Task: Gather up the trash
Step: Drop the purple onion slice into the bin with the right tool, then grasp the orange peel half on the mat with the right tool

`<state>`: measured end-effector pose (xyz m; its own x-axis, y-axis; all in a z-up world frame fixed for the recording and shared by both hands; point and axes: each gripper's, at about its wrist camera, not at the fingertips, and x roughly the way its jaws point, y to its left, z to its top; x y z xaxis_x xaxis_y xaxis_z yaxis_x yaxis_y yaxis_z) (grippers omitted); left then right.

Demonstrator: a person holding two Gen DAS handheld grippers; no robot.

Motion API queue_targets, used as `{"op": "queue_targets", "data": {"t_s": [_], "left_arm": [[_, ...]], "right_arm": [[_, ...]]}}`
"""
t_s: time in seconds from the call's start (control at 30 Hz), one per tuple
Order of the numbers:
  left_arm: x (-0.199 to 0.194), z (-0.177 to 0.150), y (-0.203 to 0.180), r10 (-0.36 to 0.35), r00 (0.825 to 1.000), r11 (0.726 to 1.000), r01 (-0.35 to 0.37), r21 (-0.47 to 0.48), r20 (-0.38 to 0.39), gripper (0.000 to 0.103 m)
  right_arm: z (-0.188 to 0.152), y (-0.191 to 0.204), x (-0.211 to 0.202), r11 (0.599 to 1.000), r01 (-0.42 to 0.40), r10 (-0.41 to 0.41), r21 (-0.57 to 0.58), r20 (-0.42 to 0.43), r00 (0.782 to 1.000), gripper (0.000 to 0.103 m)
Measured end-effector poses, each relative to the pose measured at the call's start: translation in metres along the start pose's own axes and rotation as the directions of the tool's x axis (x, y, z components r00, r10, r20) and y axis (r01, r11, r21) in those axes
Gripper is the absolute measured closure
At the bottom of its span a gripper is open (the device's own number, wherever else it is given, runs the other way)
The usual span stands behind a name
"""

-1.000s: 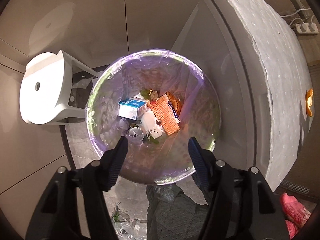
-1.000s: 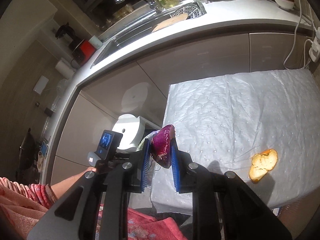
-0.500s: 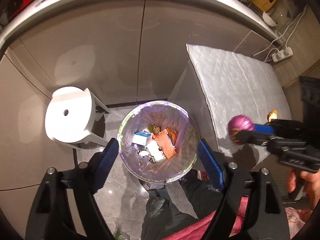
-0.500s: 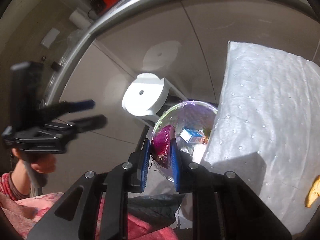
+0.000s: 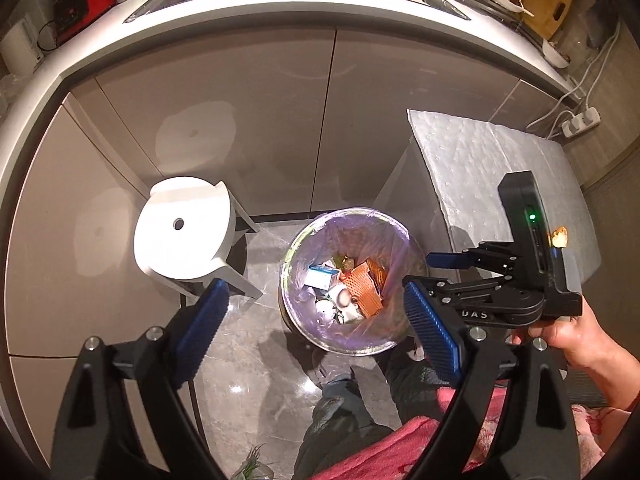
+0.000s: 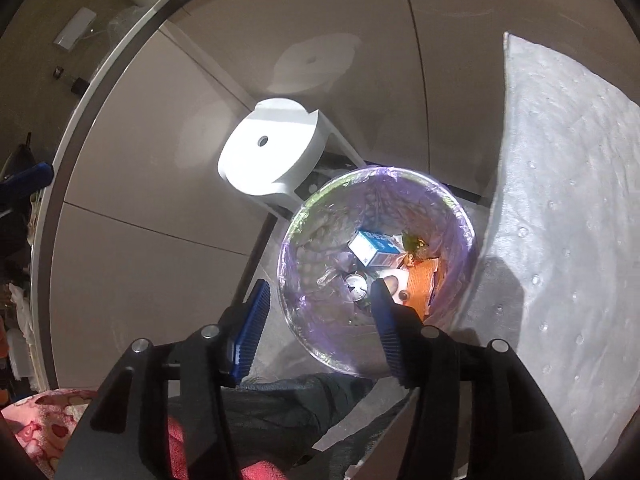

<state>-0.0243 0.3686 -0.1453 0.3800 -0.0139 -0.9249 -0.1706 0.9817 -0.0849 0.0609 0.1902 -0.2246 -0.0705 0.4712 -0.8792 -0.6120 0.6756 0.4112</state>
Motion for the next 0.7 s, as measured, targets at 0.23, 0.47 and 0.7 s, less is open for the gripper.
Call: {"op": "queue_targets", "data": {"t_s": [0.23, 0.47, 0.7], "left_arm": [[0.003, 0.014, -0.038, -0.045, 0.999, 0.996, 0.044, 0.084, 0.001, 0.018], [0.017, 0.030, -0.116, -0.117, 0.993, 0.968, 0.120, 0.221, -0.027, 0.018], [0.025, 0.040, -0.196, -0.173, 0.984, 0.931, 0.181, 0.319, -0.051, 0.018]], "right_arm": [[-0.027, -0.051, -0.097, 0.976, 0.141, -0.172, 0.165, 0.194, 0.966, 0.029], [-0.091, -0.139, -0.168, 0.870, 0.341, -0.431, 0.358, 0.211, 0.877, 0.021], [-0.130, -0.219, -0.170, 0.837, 0.397, -0.469, 0.376, 0.122, 0.875, 0.037]]}}
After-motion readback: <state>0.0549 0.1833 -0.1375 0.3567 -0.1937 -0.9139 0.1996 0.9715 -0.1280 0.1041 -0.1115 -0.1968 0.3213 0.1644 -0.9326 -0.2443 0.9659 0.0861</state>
